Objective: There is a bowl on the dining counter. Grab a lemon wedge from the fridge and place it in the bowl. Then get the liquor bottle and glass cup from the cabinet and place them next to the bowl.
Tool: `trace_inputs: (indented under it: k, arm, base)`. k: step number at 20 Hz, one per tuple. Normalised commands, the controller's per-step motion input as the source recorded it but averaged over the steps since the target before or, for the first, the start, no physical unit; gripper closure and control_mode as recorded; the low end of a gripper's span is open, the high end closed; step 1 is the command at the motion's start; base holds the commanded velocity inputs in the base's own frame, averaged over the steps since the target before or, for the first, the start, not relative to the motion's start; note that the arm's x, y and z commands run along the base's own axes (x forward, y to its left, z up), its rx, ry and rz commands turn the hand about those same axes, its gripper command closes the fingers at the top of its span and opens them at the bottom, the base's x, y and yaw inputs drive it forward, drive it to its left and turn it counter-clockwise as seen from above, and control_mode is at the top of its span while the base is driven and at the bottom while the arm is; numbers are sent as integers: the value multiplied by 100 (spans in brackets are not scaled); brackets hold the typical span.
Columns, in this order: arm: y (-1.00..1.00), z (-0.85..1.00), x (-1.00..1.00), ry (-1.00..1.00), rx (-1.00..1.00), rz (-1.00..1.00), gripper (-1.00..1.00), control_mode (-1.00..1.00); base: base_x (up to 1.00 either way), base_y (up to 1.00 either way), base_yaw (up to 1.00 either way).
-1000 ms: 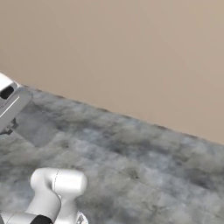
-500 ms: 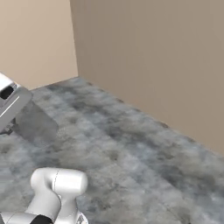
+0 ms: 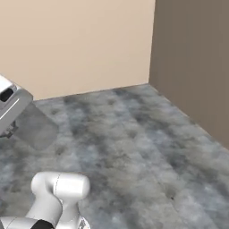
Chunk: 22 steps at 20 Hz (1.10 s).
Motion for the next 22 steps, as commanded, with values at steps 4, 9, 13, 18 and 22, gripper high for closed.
trace_inputs:
  k: [4, 9, 13, 18, 22]
  arm:
    - [0, 0, 0, 0, 0, 0, 100, 100]
    - [0, 0, 0, 0, 0, 0, 100, 100]
    - [0, 0, 0, 0, 0, 0, 100, 100]
    - [0, 0, 0, 0, 0, 0, 100, 100]
    - [0, 0, 0, 0, 0, 0, 100, 100]
  base:
    - [90, 22, 60]
    - [97, 10, 60]
    - [91, 1, 59]
    - [89, 0, 59]
    - [82, -5, 58]
